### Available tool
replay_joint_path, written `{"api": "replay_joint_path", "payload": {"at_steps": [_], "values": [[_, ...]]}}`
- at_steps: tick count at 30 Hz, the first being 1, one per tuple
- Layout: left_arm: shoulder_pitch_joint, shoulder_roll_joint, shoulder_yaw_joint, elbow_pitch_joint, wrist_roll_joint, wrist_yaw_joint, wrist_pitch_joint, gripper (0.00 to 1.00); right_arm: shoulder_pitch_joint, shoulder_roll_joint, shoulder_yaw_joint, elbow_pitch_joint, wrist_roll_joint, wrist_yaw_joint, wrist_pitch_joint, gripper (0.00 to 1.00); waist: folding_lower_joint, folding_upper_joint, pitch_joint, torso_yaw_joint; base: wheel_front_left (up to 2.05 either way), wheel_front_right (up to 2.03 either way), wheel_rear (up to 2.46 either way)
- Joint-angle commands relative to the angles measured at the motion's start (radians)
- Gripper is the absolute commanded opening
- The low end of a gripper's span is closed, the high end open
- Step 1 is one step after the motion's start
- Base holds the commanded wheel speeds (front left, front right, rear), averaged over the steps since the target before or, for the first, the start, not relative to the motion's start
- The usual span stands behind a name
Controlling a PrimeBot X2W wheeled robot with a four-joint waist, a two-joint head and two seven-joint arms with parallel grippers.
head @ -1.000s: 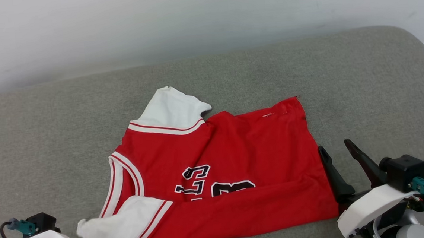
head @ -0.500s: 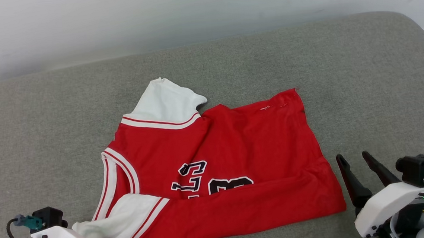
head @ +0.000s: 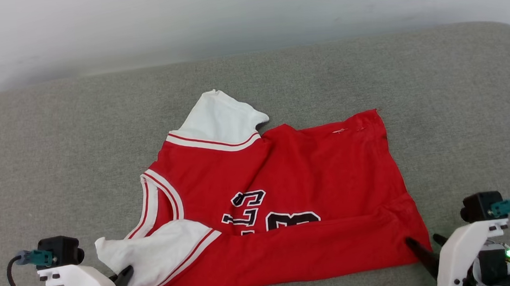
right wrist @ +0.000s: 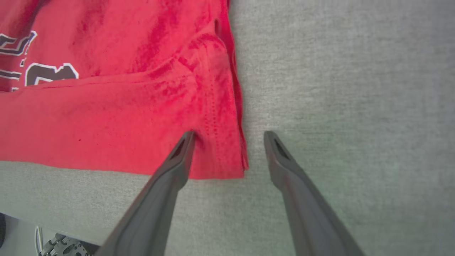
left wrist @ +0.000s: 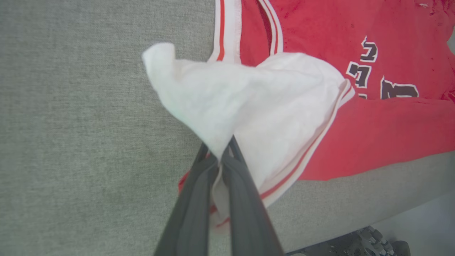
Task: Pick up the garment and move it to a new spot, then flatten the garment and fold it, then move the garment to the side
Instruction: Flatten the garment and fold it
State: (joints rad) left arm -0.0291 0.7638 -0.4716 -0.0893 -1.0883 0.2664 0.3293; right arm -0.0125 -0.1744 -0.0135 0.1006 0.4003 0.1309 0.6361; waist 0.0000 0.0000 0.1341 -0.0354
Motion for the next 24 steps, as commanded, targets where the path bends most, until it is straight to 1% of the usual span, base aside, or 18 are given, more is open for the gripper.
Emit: {"api": "replay_joint_path", "payload": {"at_steps": [1, 4, 8, 9, 10, 11, 12, 16, 19, 20, 24], "values": [[-0.016, 0.003, 0.005, -0.013, 0.009, 0.006, -0.008, 0.00, -0.038, -0.001, 0.019, 0.019, 0.006, 0.000, 0.004, 1.00, 0.0000, 0.0000, 0.023, 0.010, 0.00, 0.00, 0.00], [-0.026, -0.002, 0.004, -0.020, 0.018, 0.004, -0.015, 0.00, -0.082, 0.004, 0.044, 0.071, 0.011, 0.000, 0.017, 1.00, 0.0000, 0.0000, 0.046, 0.018, 0.00, 0.00, 0.00], [-0.041, -0.017, -0.003, -0.004, 0.016, -0.009, -0.019, 0.00, -0.106, 0.017, 0.079, 0.169, 0.025, 0.000, 0.064, 1.00, 0.0000, 0.0000, 0.064, 0.033, 0.00, 0.00, 0.00], [-0.041, -0.021, -0.005, 0.003, 0.014, -0.011, -0.022, 0.00, -0.107, 0.023, 0.087, 0.190, 0.034, 0.000, 0.077, 0.47, 0.0000, 0.0000, 0.065, 0.035, 0.00, 0.00, 0.00], [-0.041, -0.026, -0.007, 0.009, 0.012, -0.016, -0.023, 0.00, -0.107, 0.027, 0.094, 0.206, 0.045, 0.000, 0.091, 0.16, 0.0000, 0.0000, 0.065, 0.036, 0.00, 0.00, 0.00], [-0.041, -0.026, -0.007, 0.009, 0.012, -0.016, -0.023, 0.00, -0.107, 0.027, 0.094, 0.206, 0.045, 0.000, 0.091, 0.16, 0.0000, 0.0000, 0.065, 0.036, 0.00, 0.00, 0.00], [-0.040, -0.029, -0.009, 0.015, 0.012, -0.020, -0.024, 0.00, -0.108, 0.030, 0.097, 0.218, 0.053, 0.000, 0.101, 0.00, 0.0000, 0.0000, 0.064, 0.038, 0.00, 0.00, 0.00], [-0.025, -0.040, -0.013, 0.030, 0.001, -0.034, -0.029, 0.00, -0.121, 0.013, 0.095, 0.215, 0.069, 0.001, 0.098, 0.00, 0.0000, 0.0000, 0.049, 0.039, 0.00, 0.00, 0.00], [-0.007, -0.048, -0.010, 0.033, -0.002, -0.031, -0.047, 0.00, -0.120, -0.007, 0.099, 0.191, 0.079, 0.001, 0.095, 0.00, 0.0000, 0.0000, 0.026, 0.038, 0.00, 0.00, 0.00], [0.005, -0.054, -0.009, 0.029, -0.003, -0.032, -0.061, 0.00, -0.117, -0.023, 0.105, 0.170, 0.079, 0.001, 0.084, 0.00, 0.0000, 0.0000, 0.007, 0.040, 0.00, 0.00, 0.00], [0.030, -0.058, -0.008, 0.017, -0.005, -0.029, -0.074, 0.00, -0.112, -0.043, 0.110, 0.135, 0.084, 0.001, 0.079, 0.00, 0.0000, 0.0000, -0.031, 0.041, 0.00, 0.00, 0.00]]}}
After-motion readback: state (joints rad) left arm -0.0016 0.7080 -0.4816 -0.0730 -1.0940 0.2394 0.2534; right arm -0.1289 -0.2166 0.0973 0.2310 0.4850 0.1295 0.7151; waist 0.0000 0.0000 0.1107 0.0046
